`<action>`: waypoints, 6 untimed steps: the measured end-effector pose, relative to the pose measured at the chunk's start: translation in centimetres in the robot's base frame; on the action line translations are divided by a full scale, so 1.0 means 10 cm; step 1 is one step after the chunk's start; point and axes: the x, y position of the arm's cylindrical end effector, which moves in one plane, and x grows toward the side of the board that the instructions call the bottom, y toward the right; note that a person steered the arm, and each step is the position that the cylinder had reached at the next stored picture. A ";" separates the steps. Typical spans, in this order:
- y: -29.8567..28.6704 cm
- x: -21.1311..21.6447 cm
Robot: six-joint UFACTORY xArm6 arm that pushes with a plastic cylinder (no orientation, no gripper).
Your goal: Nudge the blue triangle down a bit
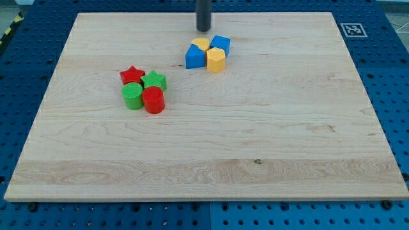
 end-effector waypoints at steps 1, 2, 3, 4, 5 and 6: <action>-0.53 -0.11; -0.80 0.06; -0.80 0.38; -0.63 0.79; -0.41 1.09; -0.32 1.30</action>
